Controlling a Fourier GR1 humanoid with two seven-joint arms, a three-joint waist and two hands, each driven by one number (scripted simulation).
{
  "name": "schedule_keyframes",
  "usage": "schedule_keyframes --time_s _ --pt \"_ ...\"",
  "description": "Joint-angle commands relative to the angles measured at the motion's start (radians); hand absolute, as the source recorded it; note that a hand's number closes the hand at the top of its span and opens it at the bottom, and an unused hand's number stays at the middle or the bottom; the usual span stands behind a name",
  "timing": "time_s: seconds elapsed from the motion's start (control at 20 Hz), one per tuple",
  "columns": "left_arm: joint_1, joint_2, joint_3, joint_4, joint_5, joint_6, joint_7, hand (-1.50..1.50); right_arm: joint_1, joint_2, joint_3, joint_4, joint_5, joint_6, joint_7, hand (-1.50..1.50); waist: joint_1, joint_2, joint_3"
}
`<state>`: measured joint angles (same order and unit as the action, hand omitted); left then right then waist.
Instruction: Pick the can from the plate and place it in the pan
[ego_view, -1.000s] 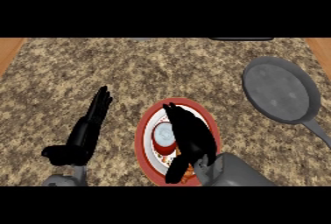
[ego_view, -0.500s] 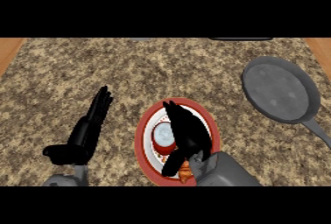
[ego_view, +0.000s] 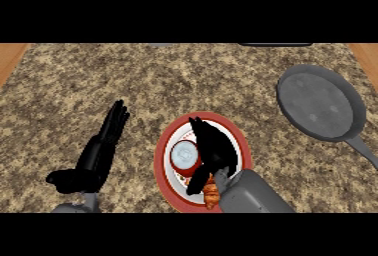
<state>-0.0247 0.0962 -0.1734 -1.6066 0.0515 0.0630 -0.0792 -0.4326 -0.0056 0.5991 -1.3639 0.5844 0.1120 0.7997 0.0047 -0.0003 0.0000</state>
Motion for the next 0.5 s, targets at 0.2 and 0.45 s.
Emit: schedule_keyframes --time_s 0.2,0.45 --pt "0.016 0.009 0.032 0.061 -0.001 -0.036 -0.074 0.00 -0.119 0.005 0.005 0.177 0.010 0.092 -0.113 1.50 0.004 0.002 0.000" --pt "-0.032 -0.033 0.015 0.051 -0.038 -0.006 -0.028 0.00 -0.084 0.005 0.094 0.184 0.027 0.002 -0.098 1.50 0.002 0.001 0.000"
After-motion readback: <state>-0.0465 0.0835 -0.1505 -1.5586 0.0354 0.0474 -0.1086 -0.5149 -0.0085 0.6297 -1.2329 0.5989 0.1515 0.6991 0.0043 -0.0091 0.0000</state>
